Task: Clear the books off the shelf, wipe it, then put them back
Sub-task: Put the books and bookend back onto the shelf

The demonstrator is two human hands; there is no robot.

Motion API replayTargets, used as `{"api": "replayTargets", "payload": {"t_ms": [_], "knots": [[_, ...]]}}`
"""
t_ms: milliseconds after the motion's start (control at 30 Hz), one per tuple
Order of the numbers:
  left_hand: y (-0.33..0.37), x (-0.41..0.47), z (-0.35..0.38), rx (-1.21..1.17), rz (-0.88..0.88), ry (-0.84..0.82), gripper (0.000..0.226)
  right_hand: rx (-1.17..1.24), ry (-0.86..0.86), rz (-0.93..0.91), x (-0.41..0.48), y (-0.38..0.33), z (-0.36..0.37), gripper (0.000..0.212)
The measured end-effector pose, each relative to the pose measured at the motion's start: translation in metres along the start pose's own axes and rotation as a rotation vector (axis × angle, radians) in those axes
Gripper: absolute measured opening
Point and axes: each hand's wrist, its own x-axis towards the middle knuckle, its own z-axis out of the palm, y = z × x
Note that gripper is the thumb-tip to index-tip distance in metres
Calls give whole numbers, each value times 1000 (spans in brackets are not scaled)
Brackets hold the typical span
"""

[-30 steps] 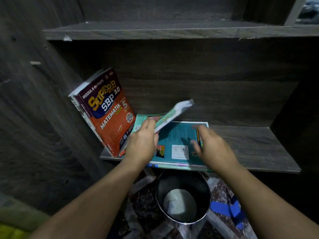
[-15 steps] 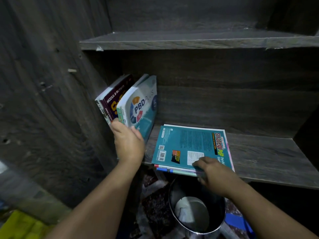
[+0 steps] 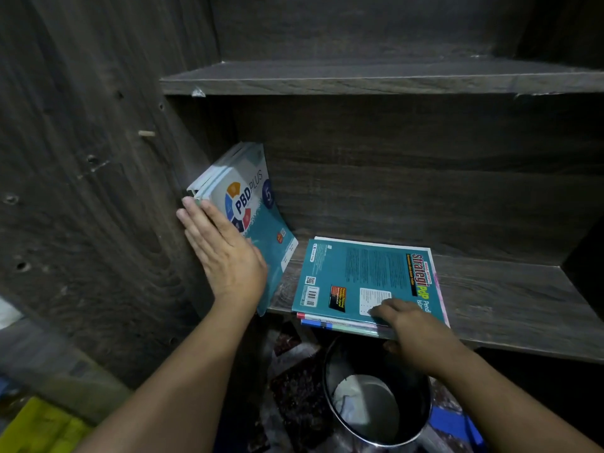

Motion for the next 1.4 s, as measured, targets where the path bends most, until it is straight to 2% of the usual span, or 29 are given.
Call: {"api": "replayTargets", "payload": {"t_ms": [67,200,300,367,467,533,633,833,967,1033,1133,1200,1300,1400], "knots": [[8,-2,-4,2,17,-15,98,-33,-3,43,0,5,0,58],[28,-14,-5,-33,245,-60,89,-89,-39,184,-1,24,5,80],[47,-29,4,-151,463,-276,78,-75,-46,222,-3,35,6,92],[57,-42,14,-193,638,-460,69,-50,-41,217,-4,38,5,93],[68,-68,30,-124,838,-696,55,-28,-37,209,-3,40,6,89],[72,-83,38,-66,893,-771,50,-6,-49,203,-2,41,7,87],[77,-92,43,-52,891,-839,55,33,-84,185,-1,47,4,88],[75,-89,51,-77,862,-832,56,138,-77,157,-3,59,0,78],[72,-89,56,-29,925,-787,55,129,-72,156,-3,61,0,71],[71,-90,58,12,1023,-721,49,135,-70,167,-3,61,1,68],[67,-95,65,8,1125,-529,37,115,-36,173,-4,60,1,68],[65,-99,67,-11,1169,-456,40,87,4,172,-6,58,0,71],[65,-99,66,-21,1164,-404,34,15,46,223,-9,55,-3,73],[71,-93,61,-87,1073,-431,34,113,119,337,-10,52,-9,60]]}}
